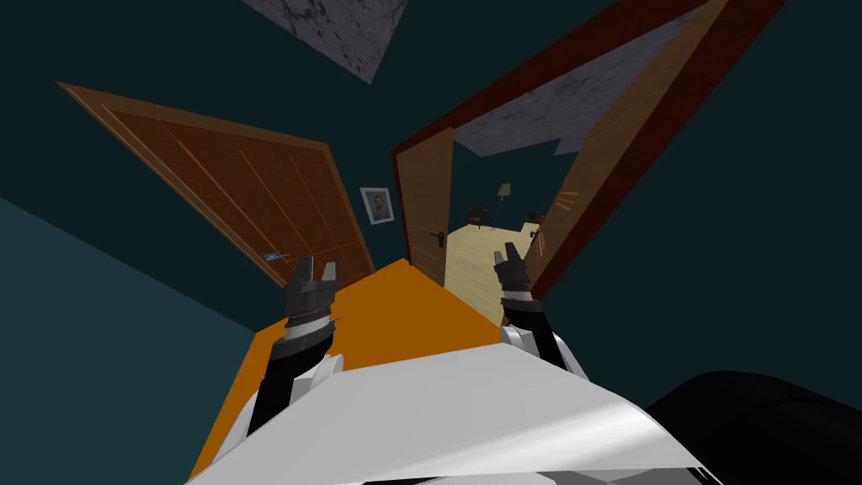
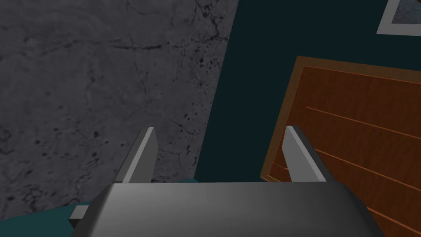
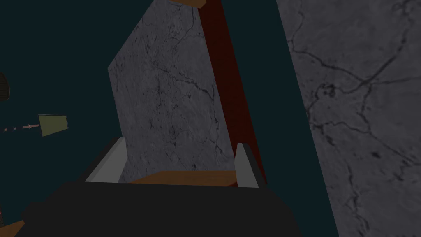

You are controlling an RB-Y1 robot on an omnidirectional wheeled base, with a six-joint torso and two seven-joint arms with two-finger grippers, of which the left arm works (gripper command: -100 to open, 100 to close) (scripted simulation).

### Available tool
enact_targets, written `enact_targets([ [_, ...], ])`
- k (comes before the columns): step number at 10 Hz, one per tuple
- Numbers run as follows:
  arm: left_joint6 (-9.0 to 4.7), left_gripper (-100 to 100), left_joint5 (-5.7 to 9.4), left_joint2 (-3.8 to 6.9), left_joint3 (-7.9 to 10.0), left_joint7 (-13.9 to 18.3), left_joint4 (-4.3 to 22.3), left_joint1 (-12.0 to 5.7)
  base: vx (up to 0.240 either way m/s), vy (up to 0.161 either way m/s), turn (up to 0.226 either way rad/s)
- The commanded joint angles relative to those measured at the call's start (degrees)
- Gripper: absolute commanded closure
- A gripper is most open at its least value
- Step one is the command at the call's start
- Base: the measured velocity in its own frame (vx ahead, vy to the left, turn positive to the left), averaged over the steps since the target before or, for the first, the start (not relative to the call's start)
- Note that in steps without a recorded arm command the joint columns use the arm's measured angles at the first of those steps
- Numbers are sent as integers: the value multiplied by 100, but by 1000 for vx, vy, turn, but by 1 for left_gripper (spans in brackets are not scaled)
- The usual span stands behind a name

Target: Push the door open

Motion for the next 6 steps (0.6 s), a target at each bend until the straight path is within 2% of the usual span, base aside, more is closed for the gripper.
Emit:
enact_targets([
  [1, -10, -100, 9, 50, -61, 28, 193, -120, 64, -114, -22],
  [6, -36, -100, 33, 153, -218, 99, 694, -433, 76, 37, -18],
])
